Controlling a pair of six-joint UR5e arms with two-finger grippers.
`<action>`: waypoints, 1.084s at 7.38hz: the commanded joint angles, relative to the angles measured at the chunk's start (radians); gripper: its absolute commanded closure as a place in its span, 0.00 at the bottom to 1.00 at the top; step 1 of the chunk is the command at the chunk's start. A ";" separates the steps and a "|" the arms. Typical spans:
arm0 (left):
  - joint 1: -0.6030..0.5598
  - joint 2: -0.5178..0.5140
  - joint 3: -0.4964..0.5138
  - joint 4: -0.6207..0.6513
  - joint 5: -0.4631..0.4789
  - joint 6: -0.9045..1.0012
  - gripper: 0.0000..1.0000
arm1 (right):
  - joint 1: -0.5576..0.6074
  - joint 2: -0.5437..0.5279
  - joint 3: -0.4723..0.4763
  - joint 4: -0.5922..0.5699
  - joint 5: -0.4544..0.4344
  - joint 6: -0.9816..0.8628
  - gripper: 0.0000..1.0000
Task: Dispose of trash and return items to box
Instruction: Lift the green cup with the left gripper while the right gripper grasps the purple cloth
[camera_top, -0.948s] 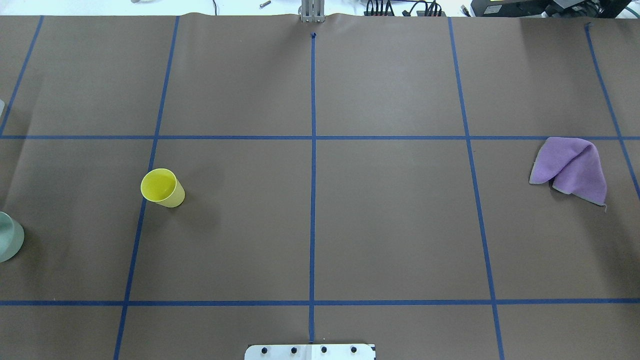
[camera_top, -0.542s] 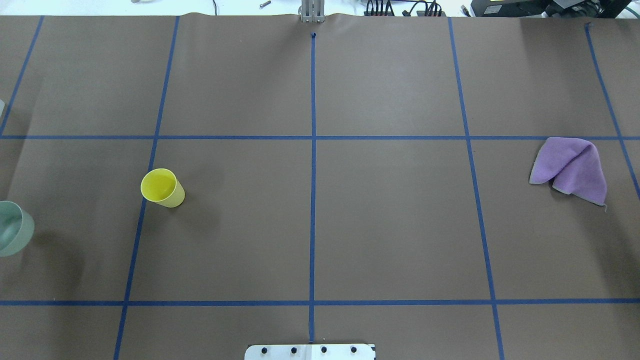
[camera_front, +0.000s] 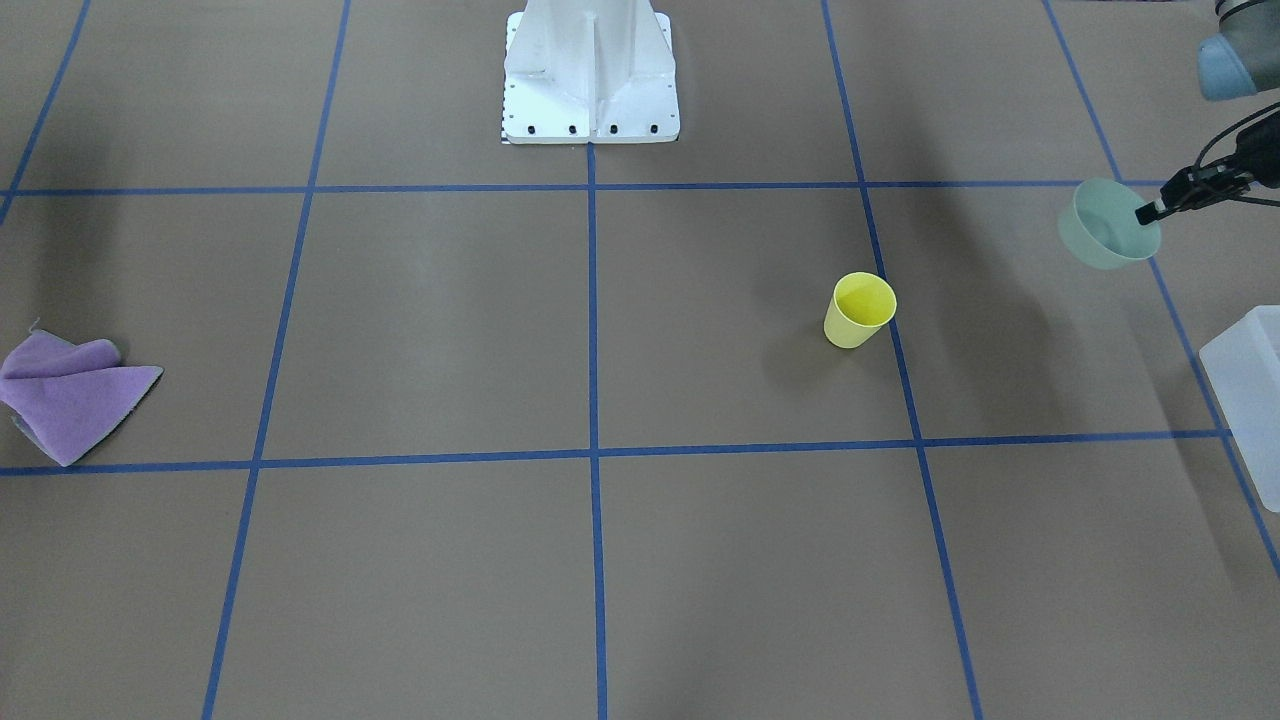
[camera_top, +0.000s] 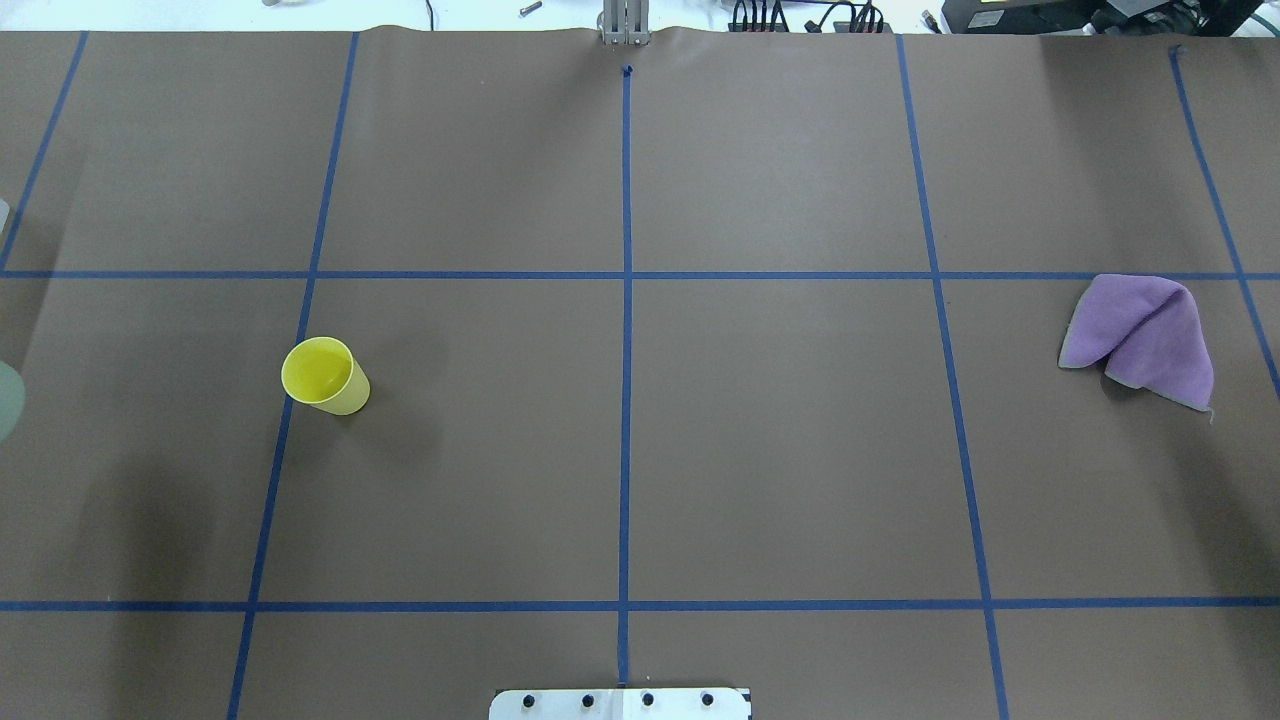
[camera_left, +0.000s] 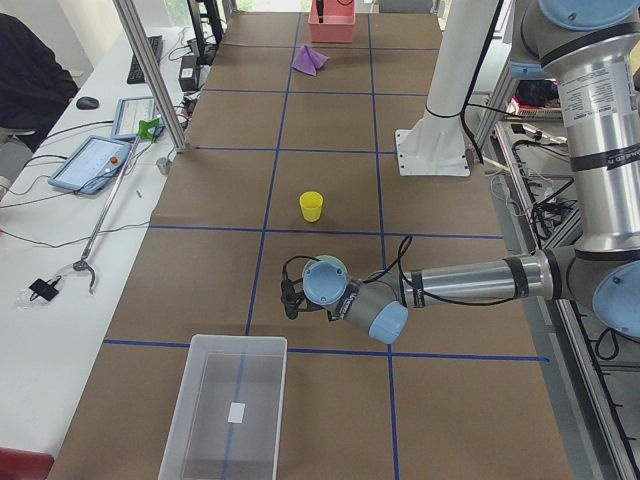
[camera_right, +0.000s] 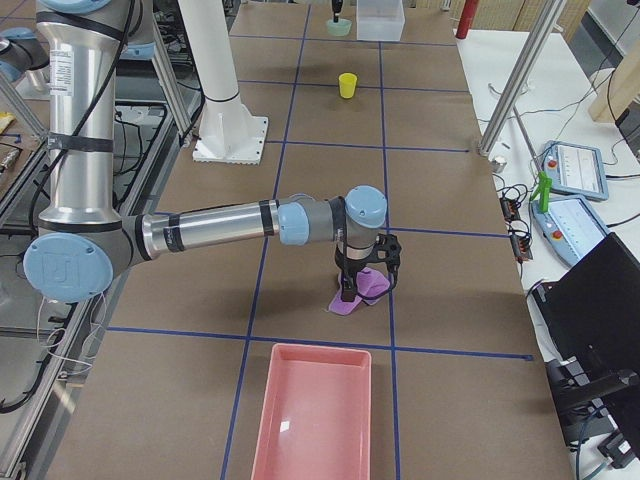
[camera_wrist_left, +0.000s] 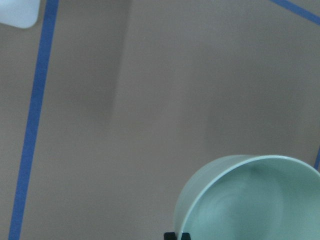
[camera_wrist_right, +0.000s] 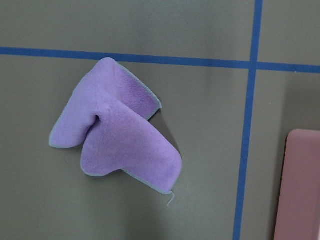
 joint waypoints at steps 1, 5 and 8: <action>-0.119 -0.031 0.008 0.048 -0.004 0.048 1.00 | -0.066 0.076 -0.032 0.031 -0.093 0.024 0.00; -0.405 -0.301 0.216 0.469 0.232 0.591 1.00 | -0.184 0.193 -0.262 0.212 -0.096 0.102 0.00; -0.428 -0.365 0.323 0.465 0.232 0.636 1.00 | -0.241 0.195 -0.273 0.226 -0.100 0.111 0.34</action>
